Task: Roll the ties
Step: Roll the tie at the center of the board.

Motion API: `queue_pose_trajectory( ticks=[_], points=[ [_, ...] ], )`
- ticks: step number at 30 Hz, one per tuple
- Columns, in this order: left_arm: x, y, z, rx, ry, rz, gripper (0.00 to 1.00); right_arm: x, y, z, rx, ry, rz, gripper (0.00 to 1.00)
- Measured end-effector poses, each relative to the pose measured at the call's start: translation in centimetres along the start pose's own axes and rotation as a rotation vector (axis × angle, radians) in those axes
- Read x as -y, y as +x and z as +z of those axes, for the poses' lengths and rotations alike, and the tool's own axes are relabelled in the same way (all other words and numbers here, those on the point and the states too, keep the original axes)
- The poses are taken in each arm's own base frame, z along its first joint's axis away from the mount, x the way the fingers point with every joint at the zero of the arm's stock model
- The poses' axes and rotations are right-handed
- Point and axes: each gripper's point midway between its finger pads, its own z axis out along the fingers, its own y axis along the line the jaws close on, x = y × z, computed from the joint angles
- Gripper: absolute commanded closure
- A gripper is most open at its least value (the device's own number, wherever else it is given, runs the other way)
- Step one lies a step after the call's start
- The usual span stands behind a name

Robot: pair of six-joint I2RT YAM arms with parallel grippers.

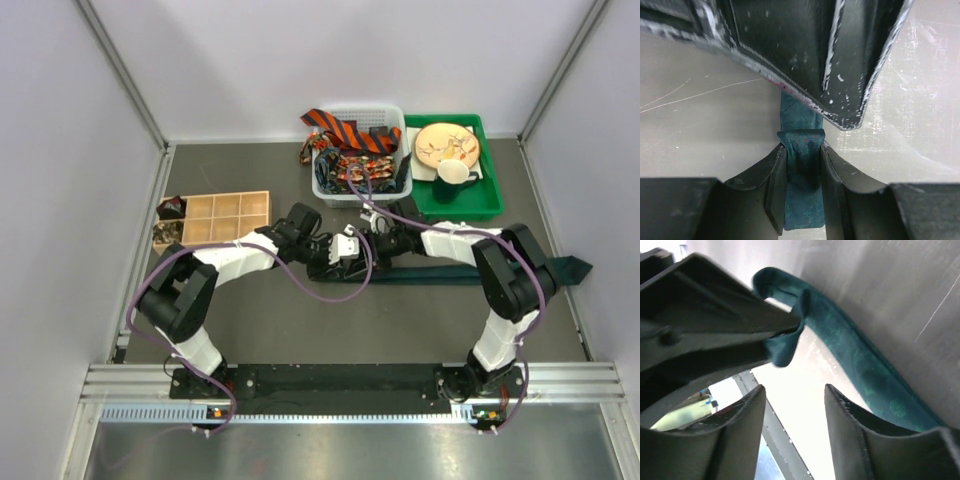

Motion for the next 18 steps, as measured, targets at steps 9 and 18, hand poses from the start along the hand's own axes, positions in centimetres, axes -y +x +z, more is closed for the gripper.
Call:
queue_pose_trajectory(
  ticks=[9,18],
  points=[
    [0.2,-0.1,0.1,0.009,0.014,0.008,0.66,-0.8,-0.8,0.3,0.056,-0.085,-0.007,0.49],
    [0.0,0.1,0.0,0.008,0.011,0.019,0.66,-0.9,-2.2,1.3,0.089,-0.140,0.024,0.62]
  ],
)
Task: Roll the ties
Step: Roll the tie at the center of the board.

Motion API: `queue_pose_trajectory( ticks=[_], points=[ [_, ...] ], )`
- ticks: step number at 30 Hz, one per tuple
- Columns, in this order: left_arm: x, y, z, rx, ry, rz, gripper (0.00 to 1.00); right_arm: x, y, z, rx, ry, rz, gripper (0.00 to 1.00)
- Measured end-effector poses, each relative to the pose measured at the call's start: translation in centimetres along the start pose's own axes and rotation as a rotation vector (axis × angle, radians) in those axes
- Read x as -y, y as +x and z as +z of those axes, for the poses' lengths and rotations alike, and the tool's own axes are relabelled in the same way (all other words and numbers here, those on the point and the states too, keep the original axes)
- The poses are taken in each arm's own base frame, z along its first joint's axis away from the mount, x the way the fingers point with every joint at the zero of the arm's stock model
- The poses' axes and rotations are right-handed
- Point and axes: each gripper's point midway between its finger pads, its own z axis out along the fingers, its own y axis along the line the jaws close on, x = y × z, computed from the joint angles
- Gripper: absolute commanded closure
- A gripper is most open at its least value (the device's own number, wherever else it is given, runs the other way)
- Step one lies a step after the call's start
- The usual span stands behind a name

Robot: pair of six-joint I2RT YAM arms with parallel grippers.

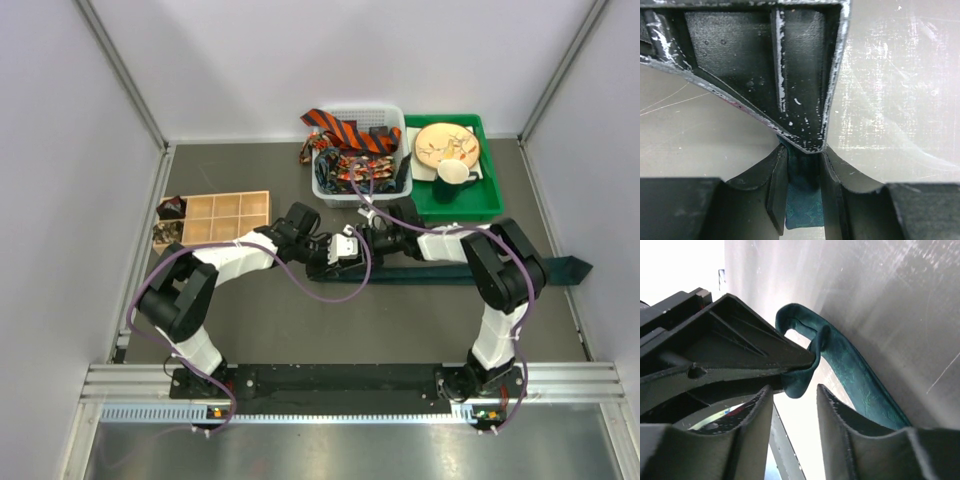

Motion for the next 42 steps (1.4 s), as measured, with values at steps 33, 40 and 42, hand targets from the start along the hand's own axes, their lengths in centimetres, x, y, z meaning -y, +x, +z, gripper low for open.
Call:
queue_pose_trajectory(
  ticks=[33,40,42],
  points=[
    [-0.9,2.9,-0.4,-0.054,0.001,-0.053,0.28,5.1,0.3,0.4,0.022,0.199,-0.016,1.00],
    [-0.3,2.9,1.7,-0.096,0.030,-0.021,0.30,5.1,0.2,0.3,0.022,0.208,-0.012,1.00],
    [-0.2,2.8,2.4,-0.111,0.034,-0.011,0.39,5.1,0.2,0.3,0.021,0.210,-0.010,1.00]
  ],
)
